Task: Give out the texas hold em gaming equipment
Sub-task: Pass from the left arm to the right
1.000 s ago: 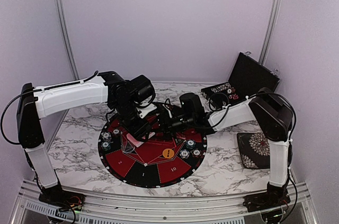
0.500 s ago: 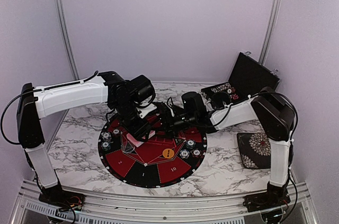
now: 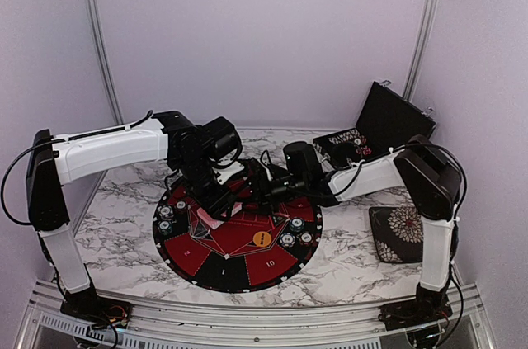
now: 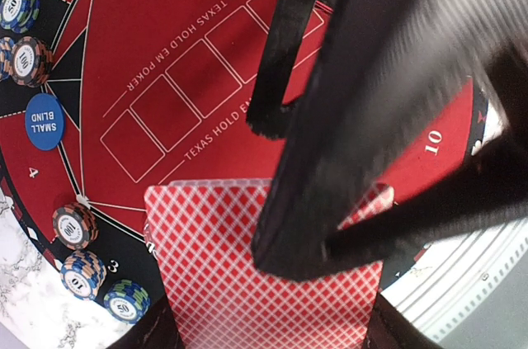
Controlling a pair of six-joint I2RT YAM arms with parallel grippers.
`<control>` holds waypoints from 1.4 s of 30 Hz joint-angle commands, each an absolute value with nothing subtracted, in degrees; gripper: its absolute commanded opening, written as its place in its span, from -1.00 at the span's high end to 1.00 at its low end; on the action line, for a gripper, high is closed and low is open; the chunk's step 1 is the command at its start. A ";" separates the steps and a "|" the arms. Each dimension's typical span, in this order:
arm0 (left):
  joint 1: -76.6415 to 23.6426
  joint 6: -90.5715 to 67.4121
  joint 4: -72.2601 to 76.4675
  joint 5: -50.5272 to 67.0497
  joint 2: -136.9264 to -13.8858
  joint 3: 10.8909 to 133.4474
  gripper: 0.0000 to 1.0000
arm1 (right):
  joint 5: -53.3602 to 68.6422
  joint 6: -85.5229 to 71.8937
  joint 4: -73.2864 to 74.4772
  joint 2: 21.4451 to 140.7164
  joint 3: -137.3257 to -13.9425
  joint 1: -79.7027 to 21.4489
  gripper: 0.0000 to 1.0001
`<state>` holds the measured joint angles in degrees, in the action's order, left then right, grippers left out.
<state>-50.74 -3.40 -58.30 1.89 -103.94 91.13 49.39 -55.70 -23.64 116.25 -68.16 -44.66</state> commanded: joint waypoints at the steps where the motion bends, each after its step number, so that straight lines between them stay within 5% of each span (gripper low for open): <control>1: -51.01 -2.64 -58.97 1.67 -103.38 92.90 -0.02 | 49.54 -55.63 -23.86 117.19 -72.06 -46.65 -0.30; 42: -51.02 -2.33 -58.54 0.79 -102.07 92.65 -0.01 | 45.73 -51.69 -18.11 114.58 -68.52 -43.46 -0.06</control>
<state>-50.74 -3.33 -58.15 1.02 -103.92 91.24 47.03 -51.42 -19.27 116.16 -69.80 -44.31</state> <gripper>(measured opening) 0.663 0.528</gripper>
